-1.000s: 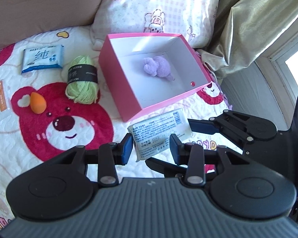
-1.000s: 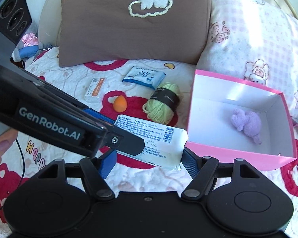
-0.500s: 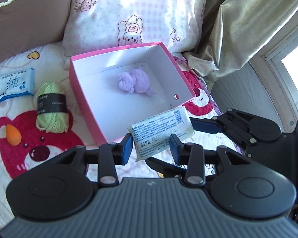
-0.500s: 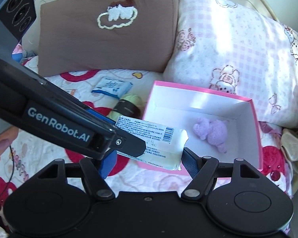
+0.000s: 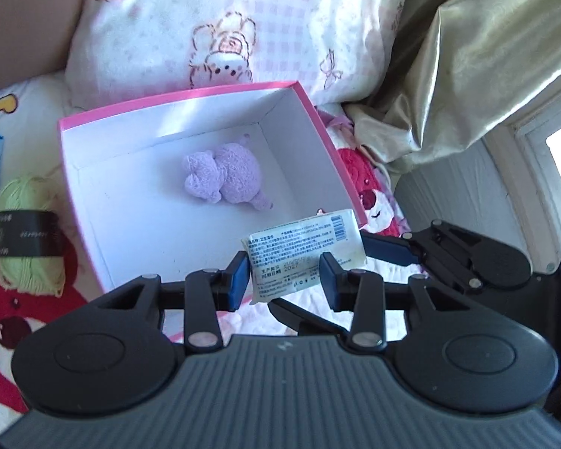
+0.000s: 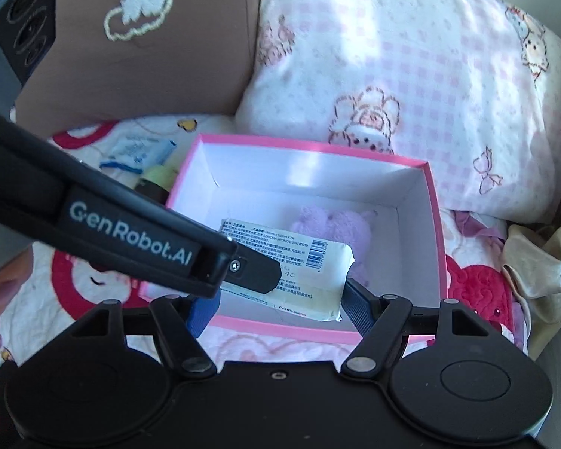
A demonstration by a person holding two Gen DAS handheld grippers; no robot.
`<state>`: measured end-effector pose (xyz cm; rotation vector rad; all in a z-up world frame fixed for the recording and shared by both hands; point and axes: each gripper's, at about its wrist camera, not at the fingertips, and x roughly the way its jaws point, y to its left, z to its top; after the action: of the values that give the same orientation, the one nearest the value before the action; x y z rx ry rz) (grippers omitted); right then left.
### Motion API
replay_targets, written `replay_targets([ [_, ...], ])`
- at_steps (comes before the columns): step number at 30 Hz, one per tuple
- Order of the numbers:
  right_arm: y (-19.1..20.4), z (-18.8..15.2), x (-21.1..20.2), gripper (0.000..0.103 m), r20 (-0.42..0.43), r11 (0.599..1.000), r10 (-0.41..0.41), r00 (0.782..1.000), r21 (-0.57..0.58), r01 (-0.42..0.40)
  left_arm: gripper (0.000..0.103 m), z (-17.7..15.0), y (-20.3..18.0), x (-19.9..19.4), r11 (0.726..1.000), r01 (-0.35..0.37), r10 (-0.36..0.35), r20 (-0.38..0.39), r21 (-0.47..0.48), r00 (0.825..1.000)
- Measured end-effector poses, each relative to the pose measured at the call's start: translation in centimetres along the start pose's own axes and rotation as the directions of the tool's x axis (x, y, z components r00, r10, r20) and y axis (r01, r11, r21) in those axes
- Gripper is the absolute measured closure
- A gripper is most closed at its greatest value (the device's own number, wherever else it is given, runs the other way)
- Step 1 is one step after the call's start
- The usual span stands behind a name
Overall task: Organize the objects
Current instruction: 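Carry the white packet with the right tool over the pink box, then open the right tool to drop the packet into the box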
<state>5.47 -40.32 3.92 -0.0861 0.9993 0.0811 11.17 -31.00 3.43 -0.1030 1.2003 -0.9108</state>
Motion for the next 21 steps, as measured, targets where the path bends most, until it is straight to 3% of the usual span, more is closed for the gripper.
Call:
replay_targets([
  [11, -3.2, 0.1, 6.4, 0.027, -0.152, 0.999, -0.019, 0.988, -0.03, 0.014, 0.065, 1.1, 2.6, 8.1, 0.99, 0.02, -0.03, -0.071, -0.137, 0.997],
  [16, -4.0, 0.6, 9.2, 0.027, -0.222, 0.998, -0.034, 0.974, -0.054, 0.023, 0.065, 1.6, 3.2, 10.7, 0.986, 0.005, -0.021, -0.091, -0.169, 0.996],
  [21, -4.2, 0.8, 11.4, 0.028, -0.298, 0.994, -0.068, 0.952, -0.1, 0.04, 0.065, 1.5, 4.6, 13.1, 0.96, 0.018, -0.052, -0.117, -0.279, 0.992],
])
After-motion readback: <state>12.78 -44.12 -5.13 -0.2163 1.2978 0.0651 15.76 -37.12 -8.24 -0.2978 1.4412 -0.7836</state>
